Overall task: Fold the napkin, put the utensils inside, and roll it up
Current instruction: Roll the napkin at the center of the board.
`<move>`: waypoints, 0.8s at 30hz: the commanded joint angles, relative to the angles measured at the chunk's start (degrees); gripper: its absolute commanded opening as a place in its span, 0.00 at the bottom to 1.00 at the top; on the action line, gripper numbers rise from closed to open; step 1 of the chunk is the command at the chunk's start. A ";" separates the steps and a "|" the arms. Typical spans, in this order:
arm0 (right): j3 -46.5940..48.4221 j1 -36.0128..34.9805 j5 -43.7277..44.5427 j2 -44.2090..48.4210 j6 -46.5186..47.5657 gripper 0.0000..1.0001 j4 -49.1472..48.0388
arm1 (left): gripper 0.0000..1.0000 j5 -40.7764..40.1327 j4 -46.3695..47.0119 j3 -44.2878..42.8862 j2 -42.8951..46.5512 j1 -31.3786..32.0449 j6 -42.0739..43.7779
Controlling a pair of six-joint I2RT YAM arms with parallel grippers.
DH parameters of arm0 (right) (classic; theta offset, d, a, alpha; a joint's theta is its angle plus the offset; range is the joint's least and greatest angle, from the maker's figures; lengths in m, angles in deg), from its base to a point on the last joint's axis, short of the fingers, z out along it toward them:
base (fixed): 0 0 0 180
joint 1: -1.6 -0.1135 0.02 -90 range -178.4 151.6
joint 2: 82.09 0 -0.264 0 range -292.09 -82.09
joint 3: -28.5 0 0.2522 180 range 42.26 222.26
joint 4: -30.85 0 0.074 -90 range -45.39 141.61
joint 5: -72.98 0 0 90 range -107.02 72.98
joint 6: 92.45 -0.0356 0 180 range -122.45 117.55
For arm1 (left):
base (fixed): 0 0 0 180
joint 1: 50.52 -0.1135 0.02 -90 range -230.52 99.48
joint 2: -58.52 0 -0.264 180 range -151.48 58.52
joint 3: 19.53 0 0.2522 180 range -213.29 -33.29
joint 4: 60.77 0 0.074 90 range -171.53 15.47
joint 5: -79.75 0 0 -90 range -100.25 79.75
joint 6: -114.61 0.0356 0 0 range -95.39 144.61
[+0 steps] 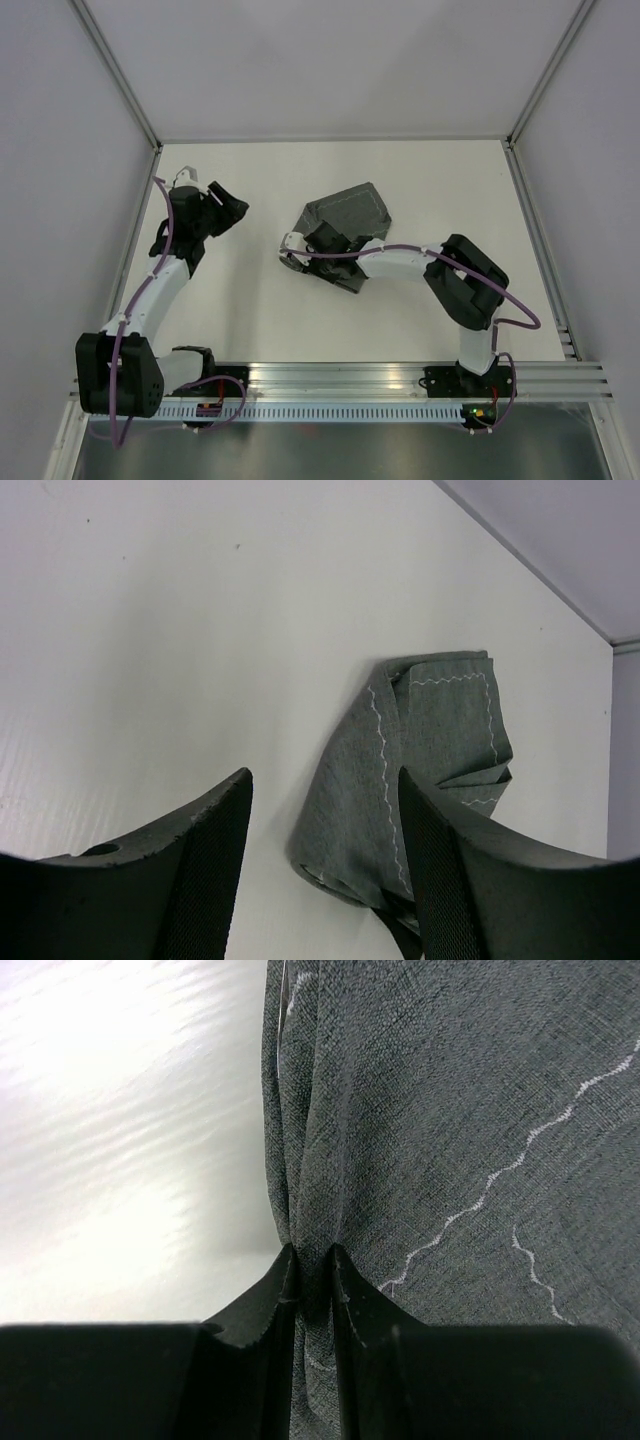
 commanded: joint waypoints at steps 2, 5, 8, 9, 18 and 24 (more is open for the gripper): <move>-5.20 1.67 -14.69 3.69 7.47 0.01 8.42 | 0.65 0.18 4.54 5.27 5.42 -0.17 -0.45; -6.52 3.25 -18.99 5.36 10.71 0.00 11.15 | 0.65 1.58 7.62 9.75 8.15 0.45 0.68; -6.79 4.74 -21.99 5.98 12.74 0.01 13.95 | 0.65 3.42 12.53 14.76 11.31 1.24 2.27; -6.18 5.01 -24.52 5.72 13.45 0.01 15.01 | 0.65 4.99 15.77 17.64 12.27 1.33 2.44; -1.43 10.37 -35.61 -0.43 20.21 0.00 26.97 | 0.66 5.81 28.01 27.69 23.27 12.47 13.40; 2.61 12.04 -40.10 -4.92 23.64 0.00 33.91 | 0.70 1.41 29.25 27.26 23.10 26.64 23.63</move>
